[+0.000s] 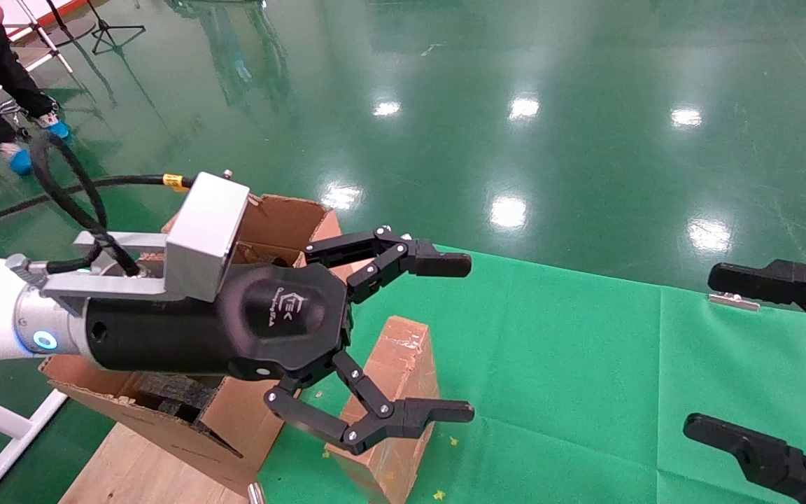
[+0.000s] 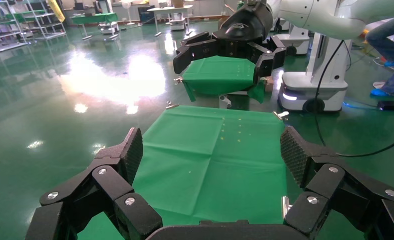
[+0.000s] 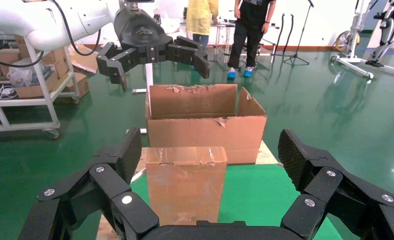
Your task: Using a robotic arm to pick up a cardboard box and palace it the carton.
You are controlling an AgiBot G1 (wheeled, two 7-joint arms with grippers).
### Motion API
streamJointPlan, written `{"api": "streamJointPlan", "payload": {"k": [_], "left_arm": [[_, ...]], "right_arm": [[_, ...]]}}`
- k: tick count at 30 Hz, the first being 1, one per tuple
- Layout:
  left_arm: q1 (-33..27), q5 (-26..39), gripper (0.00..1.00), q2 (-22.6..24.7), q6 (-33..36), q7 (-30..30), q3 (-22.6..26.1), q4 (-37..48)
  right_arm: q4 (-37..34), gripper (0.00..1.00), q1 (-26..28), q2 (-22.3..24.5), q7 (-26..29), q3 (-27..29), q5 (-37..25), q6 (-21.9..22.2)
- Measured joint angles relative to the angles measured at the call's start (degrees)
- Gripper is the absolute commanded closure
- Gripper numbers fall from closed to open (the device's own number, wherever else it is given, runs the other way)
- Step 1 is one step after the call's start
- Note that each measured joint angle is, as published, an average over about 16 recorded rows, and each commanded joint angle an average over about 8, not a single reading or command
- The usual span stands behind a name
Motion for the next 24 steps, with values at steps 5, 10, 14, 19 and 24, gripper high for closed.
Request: {"api": "streamJointPlan", "payload": {"k": [5, 10, 14, 19, 24], "left_arm": [[0.0, 0.0, 0.00, 0.0, 0.0, 0.0, 0.0, 0.0], [0.0, 0.0, 0.00, 0.0, 0.0, 0.0, 0.0, 0.0], [-0.1, 0.3, 0.00, -0.1, 0.0, 0.1, 0.1, -0.1], [-1.2, 2.7, 0.00, -0.7, -0.3, -0.6, 0.8, -0.9], [-3.7, 7.2, 0.00, -1.1, -1.1, -2.8, 2.4, -1.6]], "right_arm": [[0.0, 0.00, 0.0, 0.0, 0.0, 0.0, 0.0, 0.0], [0.0, 0.00, 0.0, 0.0, 0.0, 0.0, 0.0, 0.0], [0.0, 0.00, 0.0, 0.0, 0.0, 0.0, 0.0, 0.0], [0.0, 0.52, 0.0, 0.0, 0.0, 0.0, 0.0, 0.0], [0.0, 0.99, 0.0, 0.0, 0.0, 0.0, 0.0, 0.0]]}}
